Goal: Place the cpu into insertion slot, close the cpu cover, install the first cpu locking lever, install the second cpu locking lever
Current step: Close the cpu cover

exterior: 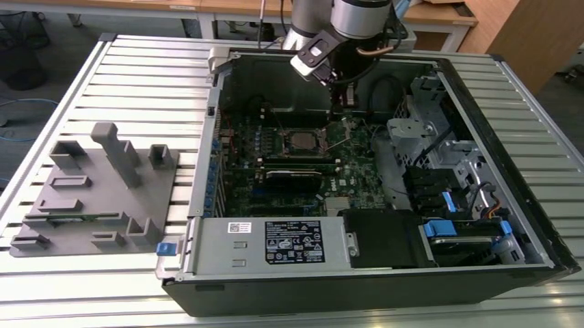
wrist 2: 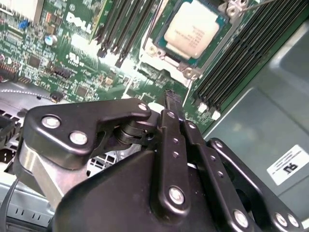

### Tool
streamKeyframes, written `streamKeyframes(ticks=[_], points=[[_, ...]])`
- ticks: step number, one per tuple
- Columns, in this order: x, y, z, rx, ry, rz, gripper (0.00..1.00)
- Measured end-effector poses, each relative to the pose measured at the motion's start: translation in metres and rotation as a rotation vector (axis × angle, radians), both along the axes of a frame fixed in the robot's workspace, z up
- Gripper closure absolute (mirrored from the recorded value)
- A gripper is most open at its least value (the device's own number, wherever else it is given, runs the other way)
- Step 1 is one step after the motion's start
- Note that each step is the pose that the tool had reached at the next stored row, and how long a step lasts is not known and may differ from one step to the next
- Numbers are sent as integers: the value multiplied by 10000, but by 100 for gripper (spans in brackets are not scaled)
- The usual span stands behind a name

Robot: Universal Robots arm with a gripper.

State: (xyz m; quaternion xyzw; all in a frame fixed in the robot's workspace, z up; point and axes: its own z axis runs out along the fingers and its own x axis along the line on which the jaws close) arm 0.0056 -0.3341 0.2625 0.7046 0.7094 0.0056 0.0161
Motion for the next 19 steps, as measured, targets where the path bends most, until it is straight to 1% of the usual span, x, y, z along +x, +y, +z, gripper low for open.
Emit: streamKeyframes(ticks=[10, 19], points=[[170, 0, -4, 2, 0, -1, 90], [256, 0, -5, 1, 0, -1, 90]])
